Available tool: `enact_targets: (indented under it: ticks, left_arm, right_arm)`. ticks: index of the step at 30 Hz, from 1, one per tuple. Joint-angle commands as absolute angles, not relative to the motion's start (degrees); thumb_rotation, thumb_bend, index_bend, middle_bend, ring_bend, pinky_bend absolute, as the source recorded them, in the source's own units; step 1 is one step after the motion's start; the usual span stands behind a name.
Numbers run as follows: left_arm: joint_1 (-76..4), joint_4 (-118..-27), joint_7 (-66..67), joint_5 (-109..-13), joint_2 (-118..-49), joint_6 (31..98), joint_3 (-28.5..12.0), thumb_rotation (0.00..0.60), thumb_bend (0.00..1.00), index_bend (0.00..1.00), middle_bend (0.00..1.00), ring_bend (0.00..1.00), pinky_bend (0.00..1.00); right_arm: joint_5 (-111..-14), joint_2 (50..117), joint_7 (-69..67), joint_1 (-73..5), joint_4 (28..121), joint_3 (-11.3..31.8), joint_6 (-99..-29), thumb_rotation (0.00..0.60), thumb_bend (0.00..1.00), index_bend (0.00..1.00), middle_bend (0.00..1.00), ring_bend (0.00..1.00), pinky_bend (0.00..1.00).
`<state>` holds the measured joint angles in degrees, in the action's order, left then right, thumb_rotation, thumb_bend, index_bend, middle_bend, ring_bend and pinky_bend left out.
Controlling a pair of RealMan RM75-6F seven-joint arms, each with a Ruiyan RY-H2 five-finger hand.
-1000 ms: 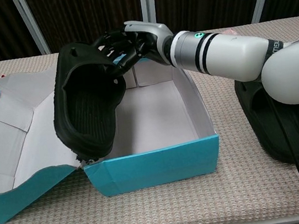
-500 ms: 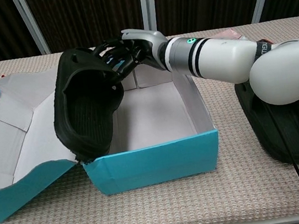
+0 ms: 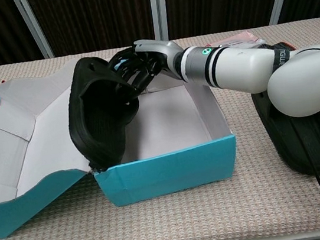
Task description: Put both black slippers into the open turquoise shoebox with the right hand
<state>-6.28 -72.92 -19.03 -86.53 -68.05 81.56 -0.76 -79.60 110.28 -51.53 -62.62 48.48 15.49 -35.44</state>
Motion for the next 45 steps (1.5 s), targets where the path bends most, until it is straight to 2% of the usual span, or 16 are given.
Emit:
enact_targets:
  ticks: [1, 31, 34, 37, 40, 42, 45]
  left_arm:
    - [-6.3, -72.8, -19.0, -86.5, -68.1, 81.6, -0.7, 0.600, 0.18, 0.22, 0.23, 0.13, 0.20]
    - [-6.1, -70.5, -19.4, -86.8, -69.4, 82.3, -0.8, 0.600, 0.18, 0.22, 0.23, 0.13, 0.20]
    - [-6.1, -70.5, -19.6, -86.7, -69.4, 82.3, -0.9, 0.600, 0.18, 0.22, 0.23, 0.13, 0.20]
    - [-6.1, -70.6, -19.8, -86.7, -69.3, 82.3, -0.9, 0.600, 0.18, 0.22, 0.23, 0.13, 0.20]
    - [-6.1, -70.6, -19.8, -86.8, -69.3, 82.3, -0.8, 0.600, 0.18, 0.22, 0.23, 0.13, 0.20]
    - [-6.1, -70.6, -19.7, -86.8, -69.3, 82.3, -0.8, 0.600, 0.18, 0.22, 0.23, 0.13, 0.20]
    - [-6.1, -70.7, -19.8, -86.7, -69.3, 82.2, -0.8, 0.600, 0.17, 0.22, 0.23, 0.13, 0.20]
  right_arm:
    - [-80.4, 110.8, -50.4, -62.8, 47.2, 14.7, -36.1, 0.600, 0.08, 0.62, 0.61, 0.27, 0.31]
    - [-84.1, 114.2, -47.5, -63.6, 39.1, 10.1, -38.2, 0.600, 0.13, 0.62, 0.60, 0.27, 0.32]
    - [-84.1, 113.9, -47.7, -63.6, 39.6, 10.2, -38.6, 0.600, 0.10, 0.61, 0.59, 0.27, 0.32]
    - [-84.2, 113.2, -48.7, -63.7, 40.6, 10.3, -38.9, 0.600, 0.01, 0.51, 0.53, 0.22, 0.31]
    - [-84.4, 112.1, -49.8, -63.9, 41.6, 10.1, -38.2, 0.600, 0.00, 0.36, 0.44, 0.15, 0.28]
    - [-84.4, 111.5, -50.5, -64.0, 42.3, 9.9, -37.5, 0.600, 0.00, 0.21, 0.35, 0.08, 0.23]
    - [-84.3, 110.6, -51.3, -64.0, 43.1, 9.6, -36.6, 0.600, 0.00, 0.09, 0.27, 0.03, 0.20]
